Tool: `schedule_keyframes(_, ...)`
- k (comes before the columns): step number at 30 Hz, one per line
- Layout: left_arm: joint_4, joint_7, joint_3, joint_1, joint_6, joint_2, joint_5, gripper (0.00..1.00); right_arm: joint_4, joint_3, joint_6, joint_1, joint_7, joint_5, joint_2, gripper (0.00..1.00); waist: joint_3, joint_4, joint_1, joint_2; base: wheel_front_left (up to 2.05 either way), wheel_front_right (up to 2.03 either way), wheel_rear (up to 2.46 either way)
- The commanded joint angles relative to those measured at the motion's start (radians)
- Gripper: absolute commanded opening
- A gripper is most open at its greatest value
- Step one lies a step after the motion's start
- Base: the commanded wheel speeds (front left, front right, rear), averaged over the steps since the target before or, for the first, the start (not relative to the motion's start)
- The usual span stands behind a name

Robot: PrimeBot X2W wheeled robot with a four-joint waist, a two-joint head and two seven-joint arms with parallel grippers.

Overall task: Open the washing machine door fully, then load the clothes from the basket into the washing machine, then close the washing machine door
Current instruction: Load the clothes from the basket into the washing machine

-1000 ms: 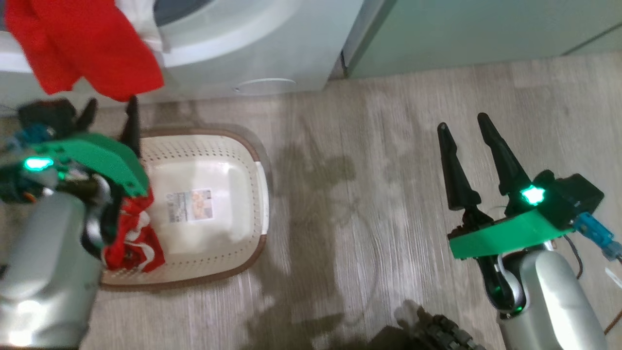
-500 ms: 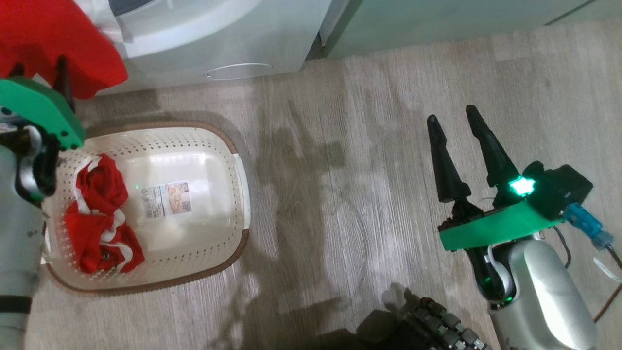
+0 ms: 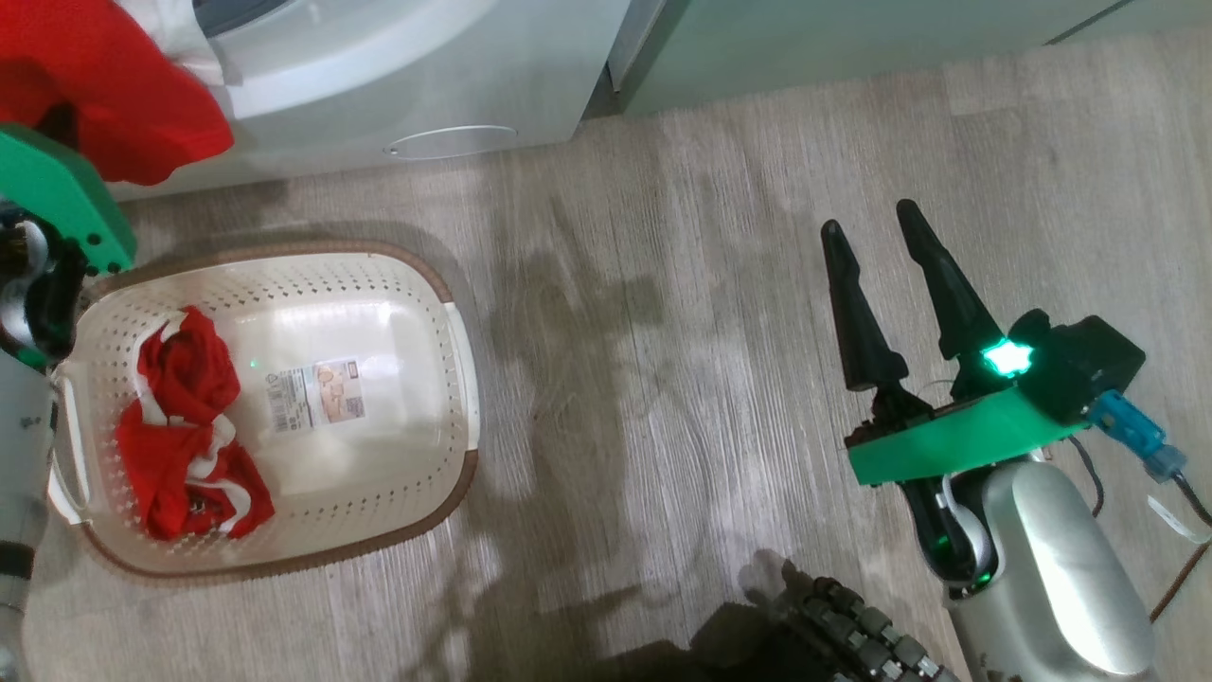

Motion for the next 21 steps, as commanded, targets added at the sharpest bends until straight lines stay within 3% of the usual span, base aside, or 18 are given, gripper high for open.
schedule_keyframes(1,-0.018,-0.003,0.028,-0.035,-0.004,0.06,-0.003,0.0,-0.024,0.019,0.0,-0.002,-0.01,0.007,0.0,1.0,-0.001,0.001,-0.0001,0.0,0.0,0.0,0.0)
schedule_keyframes(11,-0.103,0.042,-0.001,-0.038,-0.016,0.087,0.007,0.0,-0.022,0.006,0.0,0.007,-0.01,0.02,0.0,1.0,-0.019,0.021,-0.0001,0.0,0.0,0.0,0.0)
schedule_keyframes(21,-0.321,0.251,-0.02,-0.16,0.017,0.174,0.029,0.0,-0.046,0.028,0.0,-0.008,-0.01,0.042,0.0,1.0,0.005,0.006,-0.0001,0.0,0.0,0.0,0.0)
